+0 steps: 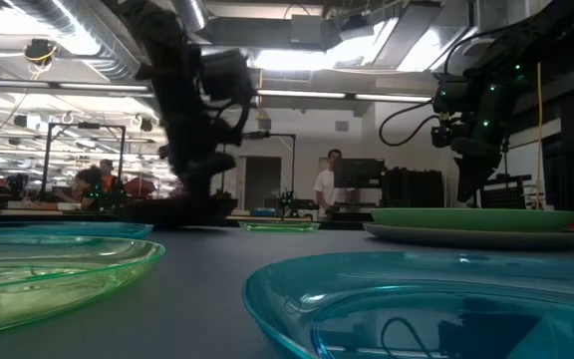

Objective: Stack plastic plates
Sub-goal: Stack the black plate on the large green plate

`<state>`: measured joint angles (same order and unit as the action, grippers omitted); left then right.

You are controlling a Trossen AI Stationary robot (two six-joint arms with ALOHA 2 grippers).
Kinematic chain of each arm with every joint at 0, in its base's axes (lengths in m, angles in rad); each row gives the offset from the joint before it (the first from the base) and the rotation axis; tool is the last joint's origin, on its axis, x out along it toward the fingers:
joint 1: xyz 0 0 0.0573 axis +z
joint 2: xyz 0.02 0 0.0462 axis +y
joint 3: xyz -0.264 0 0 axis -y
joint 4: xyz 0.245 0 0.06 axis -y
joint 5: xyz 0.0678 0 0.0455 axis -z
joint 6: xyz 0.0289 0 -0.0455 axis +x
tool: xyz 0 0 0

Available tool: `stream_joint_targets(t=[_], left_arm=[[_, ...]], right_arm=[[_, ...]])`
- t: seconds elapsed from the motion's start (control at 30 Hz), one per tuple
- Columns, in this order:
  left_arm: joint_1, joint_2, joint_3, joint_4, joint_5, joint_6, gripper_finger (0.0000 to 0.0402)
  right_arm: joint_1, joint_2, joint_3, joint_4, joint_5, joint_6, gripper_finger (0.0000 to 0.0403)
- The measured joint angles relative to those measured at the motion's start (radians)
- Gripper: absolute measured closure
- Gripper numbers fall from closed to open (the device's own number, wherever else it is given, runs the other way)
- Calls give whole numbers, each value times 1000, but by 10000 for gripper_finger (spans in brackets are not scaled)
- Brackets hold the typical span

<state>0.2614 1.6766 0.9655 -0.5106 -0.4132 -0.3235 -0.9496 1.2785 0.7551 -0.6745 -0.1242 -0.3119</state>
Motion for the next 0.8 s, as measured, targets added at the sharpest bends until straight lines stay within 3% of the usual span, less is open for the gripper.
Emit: stream_joint_targets(t=[0.53,0.8], left_arm=[[-101,0,255,0,-20,254,395],[-164,0,272,6,-23,373,395]], right_arm=[[0,0,0,0,0,1,326],[0,0,0,34,-92,166,326]])
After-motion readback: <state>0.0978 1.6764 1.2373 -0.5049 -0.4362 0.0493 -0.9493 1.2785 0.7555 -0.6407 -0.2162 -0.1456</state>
